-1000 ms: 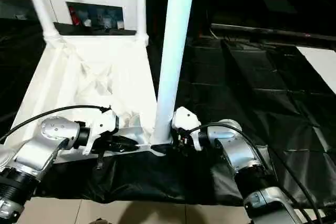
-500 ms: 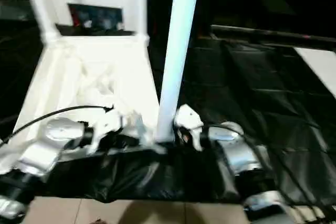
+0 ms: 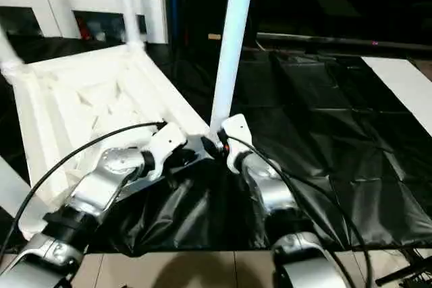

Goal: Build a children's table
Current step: Rotate leg to tighten

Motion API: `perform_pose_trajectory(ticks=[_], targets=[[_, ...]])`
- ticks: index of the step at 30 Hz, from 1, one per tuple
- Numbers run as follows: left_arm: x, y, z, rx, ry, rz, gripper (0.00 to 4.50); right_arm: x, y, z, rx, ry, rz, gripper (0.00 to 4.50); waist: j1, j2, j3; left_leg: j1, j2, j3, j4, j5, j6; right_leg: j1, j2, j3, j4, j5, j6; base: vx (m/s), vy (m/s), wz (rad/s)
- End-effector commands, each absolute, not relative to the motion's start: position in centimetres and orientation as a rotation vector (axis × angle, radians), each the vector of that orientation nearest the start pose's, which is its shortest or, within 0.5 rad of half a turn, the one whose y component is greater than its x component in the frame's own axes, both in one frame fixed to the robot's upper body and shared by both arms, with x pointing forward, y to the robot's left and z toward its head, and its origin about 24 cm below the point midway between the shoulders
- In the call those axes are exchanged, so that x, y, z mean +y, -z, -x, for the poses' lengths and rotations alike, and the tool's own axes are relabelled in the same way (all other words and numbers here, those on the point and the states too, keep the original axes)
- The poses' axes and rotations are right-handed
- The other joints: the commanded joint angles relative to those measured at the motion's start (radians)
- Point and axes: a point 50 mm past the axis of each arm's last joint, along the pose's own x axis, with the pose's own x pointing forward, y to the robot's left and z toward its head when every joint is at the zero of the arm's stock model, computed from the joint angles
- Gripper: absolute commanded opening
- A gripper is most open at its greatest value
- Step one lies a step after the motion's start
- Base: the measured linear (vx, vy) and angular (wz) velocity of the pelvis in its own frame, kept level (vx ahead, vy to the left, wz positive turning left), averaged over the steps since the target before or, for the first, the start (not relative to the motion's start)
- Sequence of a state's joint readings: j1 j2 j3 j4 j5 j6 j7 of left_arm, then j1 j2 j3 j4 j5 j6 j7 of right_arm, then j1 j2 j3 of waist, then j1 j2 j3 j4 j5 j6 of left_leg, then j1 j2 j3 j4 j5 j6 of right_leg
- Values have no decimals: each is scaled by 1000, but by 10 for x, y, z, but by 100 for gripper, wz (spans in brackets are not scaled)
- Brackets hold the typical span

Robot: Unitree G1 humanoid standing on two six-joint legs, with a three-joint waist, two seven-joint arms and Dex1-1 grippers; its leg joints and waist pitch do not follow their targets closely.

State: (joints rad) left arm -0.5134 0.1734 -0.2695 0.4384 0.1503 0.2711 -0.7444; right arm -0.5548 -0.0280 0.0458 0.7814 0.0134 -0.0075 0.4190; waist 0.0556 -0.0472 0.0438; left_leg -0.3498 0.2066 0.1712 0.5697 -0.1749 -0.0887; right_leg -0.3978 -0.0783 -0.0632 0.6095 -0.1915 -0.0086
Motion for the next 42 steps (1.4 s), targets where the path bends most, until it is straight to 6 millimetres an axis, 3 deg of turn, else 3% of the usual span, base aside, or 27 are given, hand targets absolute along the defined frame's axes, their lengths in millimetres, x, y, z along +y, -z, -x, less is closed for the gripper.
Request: perform_pose_trajectory(ticks=[1, 5, 9, 10, 15, 18, 19, 21, 25, 42], targets=[[60, -43, -306, 314, 1093, -357, 0, -51, -23, -323, 238, -801, 54, 378, 4, 0, -50, -1, 19, -7, -69, -316, 11, 30, -59, 40, -97, -395, -118, 0, 0, 0], [71, -43, -301, 325, 1158, -339, 0, -65, -25, -321, 211, -881, 140, 393, 5, -3, -51, -6, 19, -4, -67, -288, 22, 36, -60, 40, -91, -355, -134, 0, 0, 0], [79, -44, -299, 326, 1192, -345, 0, -74, -27, -318, 199, -955, 165, 393, 13, -3, -54, -8, 20, 3, -63, -211, 45, 41, -57, 44, -80, -245, -166, 0, 0, 0], [87, -47, -297, 317, 1249, -357, 0, -85, -30, -314, 187, -1041, 189, 393, 16, 1, -54, -6, 21, 2, -62, -207, 49, 43, -58, 43, -79, -233, -169, 0, 0, 0], [97, -51, -292, 312, 1337, -367, 0, -100, -35, -308, 186, -1176, 241, 393, 21, 4, -56, -3, 25, 2, -63, -194, 55, 45, -53, 43, -67, -148, -206, 0, 0, 0], [104, -53, -290, 325, 1378, -379, 0, -109, -37, -299, 214, -1306, 280, 393, 24, 1, -55, 0, 24, 4, -61, -208, 58, 47, -52, 43, -67, -142, -213, 0, 0, 0], [106, -53, -290, 327, 1383, -379, 0, -111, -37, -297, 220, -1324, 283, 393, 29, 3, -54, 4, 27, 6, -61, -220, 61, 41, -54, 45, -69, -152, -217, 0, 0, 0], [108, -54, -290, 328, 1395, -380, 0, -113, -38, -295, 228, -1354, 290, 393, 31, 0, -53, 0, 26, 5, -63, -220, 55, 45, -55, 45, -69, -171, -214, 0, 0, 0], [115, -55, -287, 343, 1437, -379, 0, -117, -37, -291, 263, -1409, 293, 350, 31, -3, -51, 1, 25, 4, -63, -228, 50, 44, -56, 45, -72, -211, -202, 0, 0, 0], [120, -52, -281, 364, 1467, -364, 0, -116, -33, -280, 310, -1493, 285, 229, 34, -4, -54, 2, 26, 5, -61, -198, 48, 46, -56, 45, -67, -172, -208, 0, 0, 0]])
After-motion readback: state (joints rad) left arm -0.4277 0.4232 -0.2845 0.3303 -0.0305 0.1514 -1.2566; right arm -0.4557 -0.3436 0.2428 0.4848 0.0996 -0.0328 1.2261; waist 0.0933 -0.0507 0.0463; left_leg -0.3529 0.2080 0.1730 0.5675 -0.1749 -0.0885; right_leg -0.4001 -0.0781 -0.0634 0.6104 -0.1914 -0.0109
